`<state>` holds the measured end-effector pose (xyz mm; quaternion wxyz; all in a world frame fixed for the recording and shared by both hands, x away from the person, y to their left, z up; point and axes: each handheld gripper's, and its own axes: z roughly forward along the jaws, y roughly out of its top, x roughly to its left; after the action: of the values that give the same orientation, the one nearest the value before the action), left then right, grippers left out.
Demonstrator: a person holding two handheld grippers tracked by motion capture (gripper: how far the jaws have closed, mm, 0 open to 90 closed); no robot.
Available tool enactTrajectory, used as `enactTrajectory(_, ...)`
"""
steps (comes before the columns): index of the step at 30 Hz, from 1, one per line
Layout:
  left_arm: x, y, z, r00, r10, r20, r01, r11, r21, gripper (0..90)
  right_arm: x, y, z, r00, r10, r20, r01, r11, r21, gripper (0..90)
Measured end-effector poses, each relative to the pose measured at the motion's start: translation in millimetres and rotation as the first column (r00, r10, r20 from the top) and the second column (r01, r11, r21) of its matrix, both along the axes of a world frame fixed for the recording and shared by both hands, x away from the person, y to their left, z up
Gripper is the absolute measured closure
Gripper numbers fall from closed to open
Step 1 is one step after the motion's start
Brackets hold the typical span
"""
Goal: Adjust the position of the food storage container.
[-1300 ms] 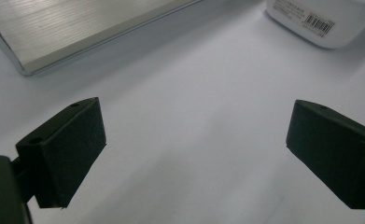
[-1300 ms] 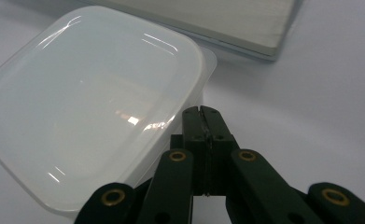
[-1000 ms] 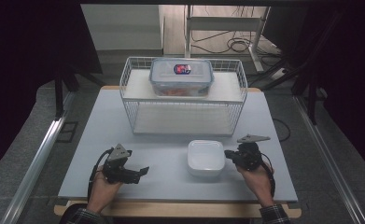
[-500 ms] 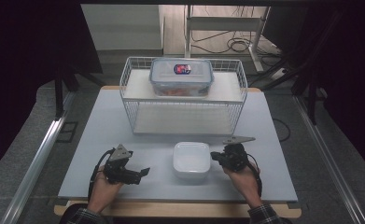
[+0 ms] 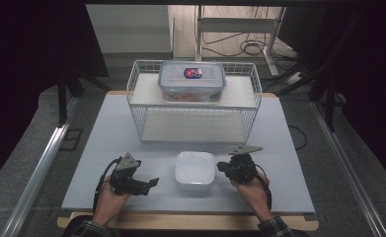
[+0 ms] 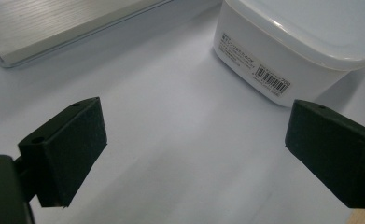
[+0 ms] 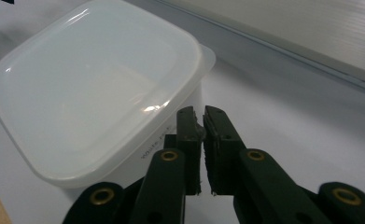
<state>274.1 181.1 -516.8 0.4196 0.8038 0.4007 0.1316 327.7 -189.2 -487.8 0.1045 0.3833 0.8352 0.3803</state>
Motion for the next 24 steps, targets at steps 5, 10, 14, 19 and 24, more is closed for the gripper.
enactTrajectory(5, -0.3, -0.1, 0.2, 1.0, 0.001, -0.004, -0.001, 1.0, -0.002, 5.2, -4.4, -9.1, 5.5, 0.9998, -0.004, 0.019, 0.004, 0.9998, 0.021, 75.1)
enactTrajectory(10, -0.3, -0.3, 0.0, 1.0, 0.003, -0.003, -0.003, 1.0, 0.006, 5.2, -8.5, -14.2, 6.7, 0.9997, 0.01, 0.022, -0.011, 0.9995, 0.029, 63.2)
enactTrajectory(14, -0.6, 0.1, -0.2, 1.0, 0.005, -0.001, -0.005, 0.9999, 0.009, 5.2, -11.8, -17.8, 8.6, 0.9992, 0.018, 0.036, -0.019, 0.9993, 0.032, 53.4)
enactTrajectory(19, -1.2, -0.7, -1.2, 1.0, 0.005, 0.007, -0.005, 0.9998, 0.019, 4.7, -16.9, -23.1, 10.8, 0.9984, 0.025, 0.051, -0.027, 0.999, 0.034, 41.6)
enactTrajectory(24, -0.3, -0.9, -2.0, 0.9999, 0.011, 0.0, -0.011, 0.9997, 0.02, 4.4, -17.1, -26.8, 7.9, 0.9985, 0.029, 0.046, -0.031, 0.9988, 0.037, 28.0)
